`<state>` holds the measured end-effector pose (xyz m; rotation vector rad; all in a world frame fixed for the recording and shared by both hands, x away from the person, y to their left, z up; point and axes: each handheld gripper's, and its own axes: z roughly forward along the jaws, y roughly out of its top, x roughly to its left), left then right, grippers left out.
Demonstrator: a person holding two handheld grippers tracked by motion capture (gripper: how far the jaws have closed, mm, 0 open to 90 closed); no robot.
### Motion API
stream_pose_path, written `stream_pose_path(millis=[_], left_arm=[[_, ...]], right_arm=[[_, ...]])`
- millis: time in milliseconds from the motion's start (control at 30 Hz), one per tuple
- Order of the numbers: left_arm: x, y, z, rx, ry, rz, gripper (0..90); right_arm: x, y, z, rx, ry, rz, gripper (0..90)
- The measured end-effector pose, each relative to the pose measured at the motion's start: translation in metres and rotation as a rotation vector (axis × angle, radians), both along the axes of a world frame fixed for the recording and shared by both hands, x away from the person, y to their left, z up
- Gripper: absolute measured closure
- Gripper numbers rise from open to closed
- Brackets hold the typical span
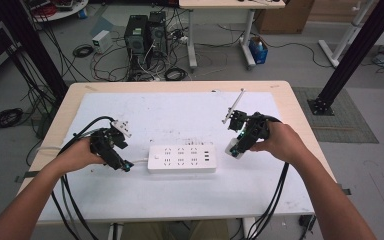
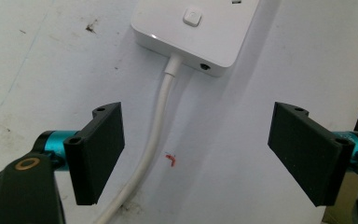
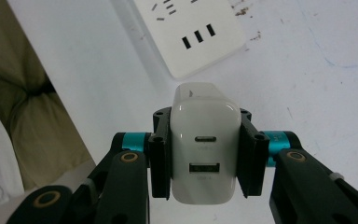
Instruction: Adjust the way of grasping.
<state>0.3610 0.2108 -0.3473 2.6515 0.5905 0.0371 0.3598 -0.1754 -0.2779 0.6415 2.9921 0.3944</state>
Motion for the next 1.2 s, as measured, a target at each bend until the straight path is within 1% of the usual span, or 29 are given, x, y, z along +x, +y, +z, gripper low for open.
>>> stream_pose_path(millis=[67,100,133,233,267,300,333,367,400,433,467,567,600,633,667,700,733,800,833,867,900,967,1000,1033,1100,1167,1200], left_arm=[[0.000,0.001,0.000,0.004,-0.003,-0.001,18.6],[0.000,0.001,0.000,-0.004,-0.001,0.002,18.6],[0.000,0.002,0.000,-0.002,0.000,-0.009,18.6],[-0.001,0.003,0.000,-0.029,0.007,-0.022,18.6],[-0.002,0.003,0.000,-0.031,0.008,-0.029,18.6],[-0.001,0.004,0.000,-0.024,0.006,-0.045,18.6],[-0.002,0.005,0.000,-0.030,0.009,-0.047,18.6],[-0.002,0.005,0.001,-0.022,0.010,-0.059,18.6],[-0.002,0.006,0.001,-0.014,0.020,-0.067,18.6],[-0.002,0.006,0.000,-0.022,0.027,-0.066,18.6],[-0.002,0.007,0.001,-0.017,0.046,-0.075,18.6],[-0.002,0.008,0.002,-0.018,0.084,-0.103,18.6],[-0.003,0.008,0.001,-0.019,0.090,-0.107,18.6],[-0.003,0.009,0.001,0.001,0.084,-0.129,18.6],[-0.005,0.009,0.001,0.014,0.086,-0.140,18.6],[-0.005,0.010,0.000,0.026,0.075,-0.156,18.6],[-0.006,0.010,0.000,0.042,0.075,-0.169,18.7],[-0.008,0.011,0.000,0.057,0.075,-0.178,18.6],[-0.009,0.012,0.000,0.057,0.074,-0.172,18.7],[-0.009,0.012,0.001,0.068,0.074,-0.171,18.7],[-0.010,0.013,0.001,0.074,0.080,-0.165,18.6],[-0.010,0.014,0.001,0.083,0.077,-0.155,18.6],[-0.012,0.014,0.001,0.078,0.077,-0.140,18.6],[-0.012,0.014,0.001,0.078,0.077,-0.140,18.6],[-0.012,0.015,0.003,0.082,0.067,-0.119,18.6],[-0.011,0.017,0.006,0.092,0.051,-0.119,18.6],[-0.012,0.017,0.007,0.087,0.043,-0.106,18.6]], right_arm=[[-0.001,0.000,0.002,-0.022,-0.007,0.018,62.4],[-0.002,0.000,0.003,-0.029,-0.007,0.024,62.4],[-0.001,-0.001,0.004,-0.037,-0.011,0.041,62.4],[-0.001,-0.002,0.006,-0.058,-0.019,0.055,62.4],[-0.002,-0.002,0.007,-0.072,-0.023,0.055,62.5],[-0.002,-0.001,0.007,-0.081,-0.027,0.064,62.5],[-0.003,-0.001,0.008,-0.095,-0.024,0.066,62.5],[-0.002,-0.001,0.008,-0.105,-0.029,0.067,62.4],[0.000,-0.002,0.008,-0.111,-0.024,0.071,62.4],[0.000,-0.002,0.008,-0.114,-0.024,0.062,62.4],[0.001,-0.002,0.008,-0.116,-0.022,0.042,62.5],[0.005,-0.005,0.008,-0.109,-0.021,0.042,62.4],[0.005,-0.005,0.008,-0.113,-0.012,0.022,62.4],[0.006,-0.005,0.007,-0.113,-0.013,0.028,62.5],[0.006,-0.005,0.007,-0.119,-0.005,0.023,62.4],[0.006,-0.005,0.006,-0.125,-0.001,0.036,62.4],[0.007,-0.004,0.005,-0.135,-0.001,0.058,62.4],[0.006,-0.002,0.004,-0.157,-0.006,0.086,62.4],[0.006,0.000,0.003,-0.164,-0.009,0.102,62.4],[0.006,0.000,0.003,-0.167,-0.015,0.117,62.4],[0.007,0.001,0.003,-0.172,-0.018,0.122,62.4],[0.008,0.001,0.003,-0.175,-0.022,0.132,62.4],[0.009,0.002,0.004,-0.177,-0.021,0.126,62.4],[0.009,0.002,0.004,-0.177,-0.021,0.126,62.4],[0.010,0.003,0.005,-0.174,-0.020,0.134,62.4],[0.010,0.004,0.004,-0.173,-0.024,0.133,62.4],[0.010,0.005,0.005,-0.177,-0.022,0.127,62.3]])
